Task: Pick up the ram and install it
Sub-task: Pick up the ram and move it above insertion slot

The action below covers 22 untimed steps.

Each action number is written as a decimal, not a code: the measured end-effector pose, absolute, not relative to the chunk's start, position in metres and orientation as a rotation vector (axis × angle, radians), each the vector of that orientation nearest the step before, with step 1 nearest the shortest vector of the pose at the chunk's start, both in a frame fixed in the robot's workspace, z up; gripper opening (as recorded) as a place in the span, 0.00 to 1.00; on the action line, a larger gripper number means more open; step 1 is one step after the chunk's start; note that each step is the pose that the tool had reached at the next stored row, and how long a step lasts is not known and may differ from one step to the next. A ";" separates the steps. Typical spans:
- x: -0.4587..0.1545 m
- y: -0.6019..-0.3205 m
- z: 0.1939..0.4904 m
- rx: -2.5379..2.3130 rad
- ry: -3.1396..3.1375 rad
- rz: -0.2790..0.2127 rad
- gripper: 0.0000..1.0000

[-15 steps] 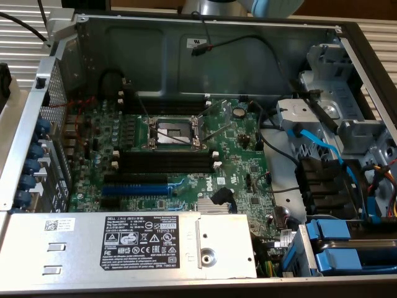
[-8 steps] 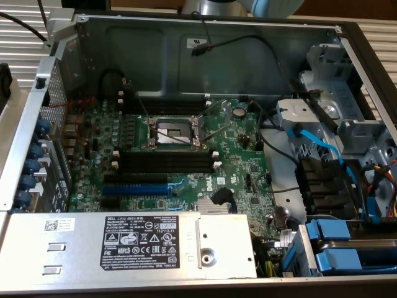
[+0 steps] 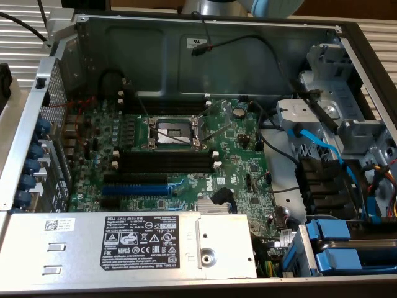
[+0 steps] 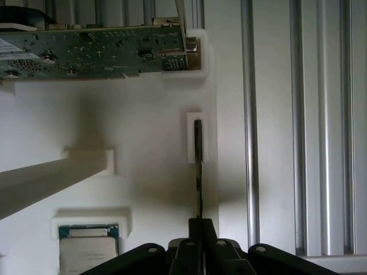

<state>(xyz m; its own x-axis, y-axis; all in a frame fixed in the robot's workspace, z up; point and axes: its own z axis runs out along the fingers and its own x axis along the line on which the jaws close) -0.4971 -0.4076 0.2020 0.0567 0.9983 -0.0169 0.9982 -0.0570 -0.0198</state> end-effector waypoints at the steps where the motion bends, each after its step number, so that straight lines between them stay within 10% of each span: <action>1: -0.497 -0.408 0.202 -2.281 -2.155 0.041 0.12; 22: -0.498 -0.408 0.219 -2.282 -2.156 0.041 0.12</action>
<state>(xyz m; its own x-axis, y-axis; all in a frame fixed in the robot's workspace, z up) -0.4977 -0.4076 0.2187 0.0566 0.9983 -0.0171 0.9982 -0.0569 -0.0197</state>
